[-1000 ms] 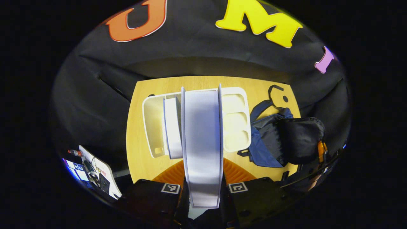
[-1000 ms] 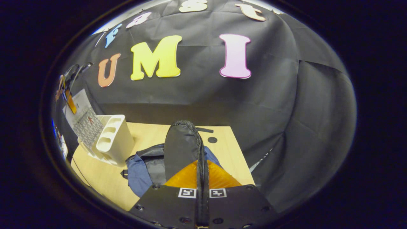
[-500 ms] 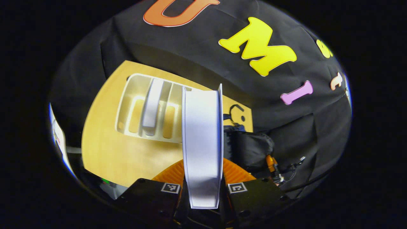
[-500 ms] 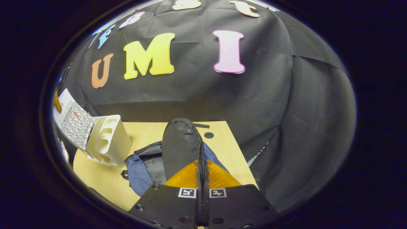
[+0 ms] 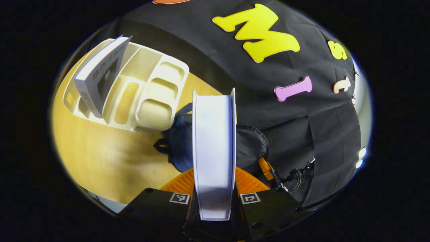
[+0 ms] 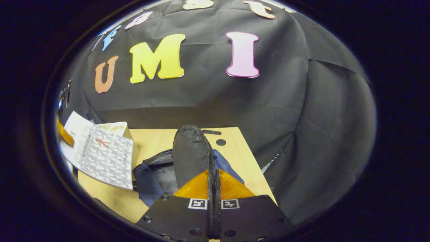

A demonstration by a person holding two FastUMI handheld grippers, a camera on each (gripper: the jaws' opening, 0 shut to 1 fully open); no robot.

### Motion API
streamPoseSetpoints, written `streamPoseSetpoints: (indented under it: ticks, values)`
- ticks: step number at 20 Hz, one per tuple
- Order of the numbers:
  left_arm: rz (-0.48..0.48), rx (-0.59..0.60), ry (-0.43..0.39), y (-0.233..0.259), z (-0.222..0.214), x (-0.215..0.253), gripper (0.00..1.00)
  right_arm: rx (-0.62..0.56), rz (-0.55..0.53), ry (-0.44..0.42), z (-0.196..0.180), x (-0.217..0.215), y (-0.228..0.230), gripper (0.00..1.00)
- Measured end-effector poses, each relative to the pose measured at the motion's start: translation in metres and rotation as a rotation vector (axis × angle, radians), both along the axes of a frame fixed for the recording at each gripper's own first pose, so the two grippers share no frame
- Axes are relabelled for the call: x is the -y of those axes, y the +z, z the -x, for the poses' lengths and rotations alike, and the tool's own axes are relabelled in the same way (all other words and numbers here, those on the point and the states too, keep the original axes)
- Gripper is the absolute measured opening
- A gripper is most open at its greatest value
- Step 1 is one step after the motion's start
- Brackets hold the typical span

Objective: Open the schoolbag, grab two books from the bookshelf and put them into the schoolbag.

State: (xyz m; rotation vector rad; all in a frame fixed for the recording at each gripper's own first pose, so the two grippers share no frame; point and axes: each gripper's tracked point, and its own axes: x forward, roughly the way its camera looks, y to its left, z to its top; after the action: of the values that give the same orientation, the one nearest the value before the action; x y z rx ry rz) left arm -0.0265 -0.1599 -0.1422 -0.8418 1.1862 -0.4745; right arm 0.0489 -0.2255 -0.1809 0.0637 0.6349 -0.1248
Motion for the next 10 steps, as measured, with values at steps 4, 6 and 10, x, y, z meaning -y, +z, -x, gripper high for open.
streamPoseSetpoints:
  ticks: [4, 6, 10]
  values:
    - [-0.003, -0.017, -0.019, -0.049, 0.005, 0.040, 0.40, -0.002, 0.004, -0.012, 0.006, 0.002, 0.000, 0.00]
    - [-0.023, 0.005, -0.022, -0.074, 0.000, 0.056, 0.40, -0.001, 0.008, -0.016, 0.005, 0.002, 0.001, 0.00]
    - [0.031, -0.003, 0.004, -0.104, -0.013, 0.090, 0.41, 0.000, 0.021, -0.017, 0.004, 0.001, 0.007, 0.00]
